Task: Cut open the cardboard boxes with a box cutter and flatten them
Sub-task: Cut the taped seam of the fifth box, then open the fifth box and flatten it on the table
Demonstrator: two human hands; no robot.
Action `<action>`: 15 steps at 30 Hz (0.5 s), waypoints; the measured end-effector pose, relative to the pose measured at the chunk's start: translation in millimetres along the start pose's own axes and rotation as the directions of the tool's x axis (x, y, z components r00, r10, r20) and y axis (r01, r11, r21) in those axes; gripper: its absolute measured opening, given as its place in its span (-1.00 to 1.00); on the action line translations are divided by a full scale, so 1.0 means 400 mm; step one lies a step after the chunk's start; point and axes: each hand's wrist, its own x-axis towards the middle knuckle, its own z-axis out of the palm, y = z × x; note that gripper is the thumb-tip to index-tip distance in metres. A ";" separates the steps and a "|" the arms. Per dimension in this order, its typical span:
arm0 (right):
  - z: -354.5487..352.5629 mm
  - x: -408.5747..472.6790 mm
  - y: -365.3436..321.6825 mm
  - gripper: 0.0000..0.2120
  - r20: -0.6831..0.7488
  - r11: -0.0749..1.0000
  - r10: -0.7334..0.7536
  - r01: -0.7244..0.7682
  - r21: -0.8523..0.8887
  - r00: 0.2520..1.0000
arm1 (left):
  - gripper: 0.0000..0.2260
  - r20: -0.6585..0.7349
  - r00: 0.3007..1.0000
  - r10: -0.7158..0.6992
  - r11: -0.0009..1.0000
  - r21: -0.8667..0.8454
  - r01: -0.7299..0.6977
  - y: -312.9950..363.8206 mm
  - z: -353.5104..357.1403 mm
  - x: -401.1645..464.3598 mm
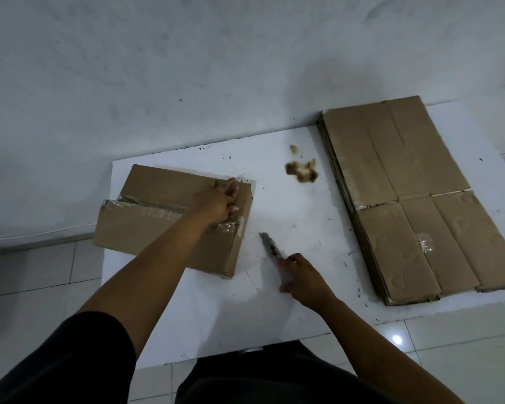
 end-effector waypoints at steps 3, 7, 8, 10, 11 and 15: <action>-0.009 0.040 -0.040 -0.40 -0.050 1.000 0.002 -0.003 -0.008 0.999 | -0.47 -0.012 1.000 -0.004 1.000 0.006 0.004 0.007 -0.009 -0.013; -0.010 0.086 -0.076 -0.38 -0.061 1.000 -0.003 0.001 -0.029 0.998 | -0.46 -0.039 0.999 0.001 0.996 -0.087 -0.004 0.006 -0.006 -0.033; -0.011 0.092 -0.080 -0.37 -0.058 0.999 -0.001 -0.001 -0.035 0.998 | -0.46 -0.049 0.999 0.016 0.994 -0.110 -0.021 0.002 0.001 -0.039; -0.018 0.099 -0.089 -0.32 -0.044 0.999 0.005 -0.007 -0.037 0.999 | -0.48 -0.083 0.996 0.039 0.992 -0.118 -0.049 -0.004 0.016 -0.062; -0.024 0.103 -0.093 -0.30 -0.056 1.000 0.008 -0.010 -0.024 0.998 | -0.49 -0.113 0.993 0.024 0.992 -0.124 -0.038 -0.009 0.024 -0.077; -0.065 0.123 -0.139 -0.47 -0.352 0.995 -0.078 0.092 0.025 0.933 | -0.47 -0.351 0.875 -0.334 0.928 -0.284 0.240 -0.014 0.041 -0.173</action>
